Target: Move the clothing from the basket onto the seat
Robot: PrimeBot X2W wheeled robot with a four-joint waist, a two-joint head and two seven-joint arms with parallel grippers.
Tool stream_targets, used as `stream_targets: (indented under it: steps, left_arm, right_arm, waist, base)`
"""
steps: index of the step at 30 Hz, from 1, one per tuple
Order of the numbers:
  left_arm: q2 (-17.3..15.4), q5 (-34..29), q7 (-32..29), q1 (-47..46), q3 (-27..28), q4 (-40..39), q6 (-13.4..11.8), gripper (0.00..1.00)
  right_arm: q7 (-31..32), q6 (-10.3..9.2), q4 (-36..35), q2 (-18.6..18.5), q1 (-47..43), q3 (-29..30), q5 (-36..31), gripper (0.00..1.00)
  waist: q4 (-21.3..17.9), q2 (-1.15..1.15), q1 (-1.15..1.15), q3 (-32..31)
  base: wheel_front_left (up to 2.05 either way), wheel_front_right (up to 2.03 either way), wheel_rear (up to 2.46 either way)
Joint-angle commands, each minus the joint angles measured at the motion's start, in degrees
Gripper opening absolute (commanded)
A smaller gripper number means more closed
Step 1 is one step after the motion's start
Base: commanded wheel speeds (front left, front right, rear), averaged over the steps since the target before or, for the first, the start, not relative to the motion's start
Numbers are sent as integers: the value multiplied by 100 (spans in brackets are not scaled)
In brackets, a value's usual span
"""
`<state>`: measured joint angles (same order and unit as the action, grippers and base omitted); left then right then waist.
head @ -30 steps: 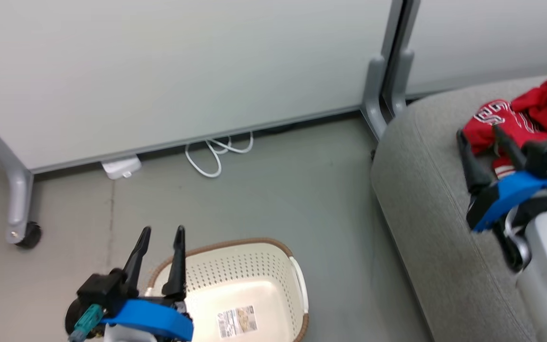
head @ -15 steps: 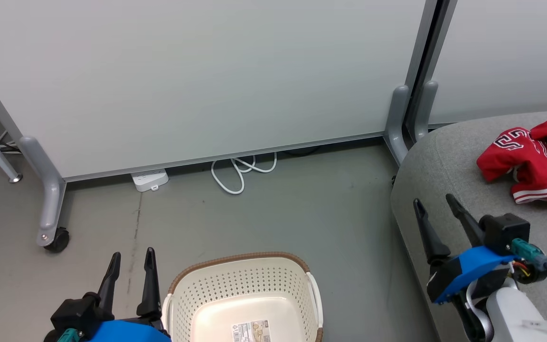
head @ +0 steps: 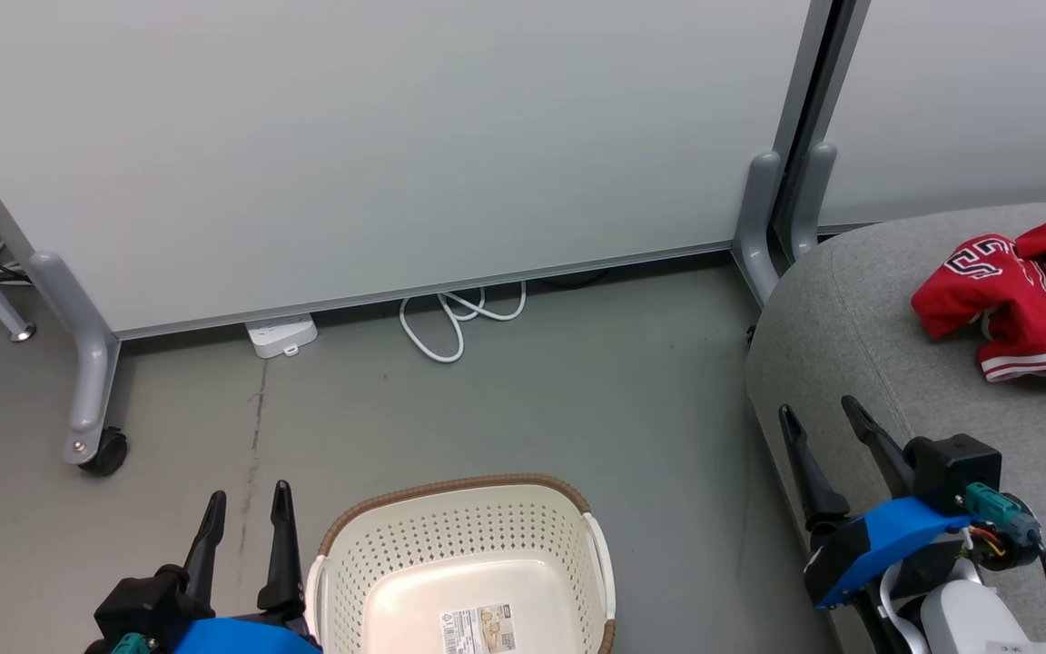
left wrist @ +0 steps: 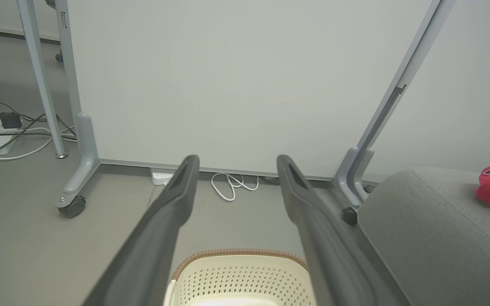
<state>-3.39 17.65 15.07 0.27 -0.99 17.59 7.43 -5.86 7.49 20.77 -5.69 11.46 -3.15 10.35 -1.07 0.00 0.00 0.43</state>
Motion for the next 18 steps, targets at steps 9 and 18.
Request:
stream_targets:
  steps: [9,18]
  left_arm:
    - [-11,65,-14,11,-3,179,0,0]
    - [39,327,-120,150,28,442,0,0]
  right_arm:
    - [36,0,8,100,-33,2,-11,0]
    - [96,0,286,119,-226,45,273,0]
  waist:
    - [-16,0,0,16]
    - [-14,0,0,15]
  base:
    - [0,0,0]
    - [0,0,0]
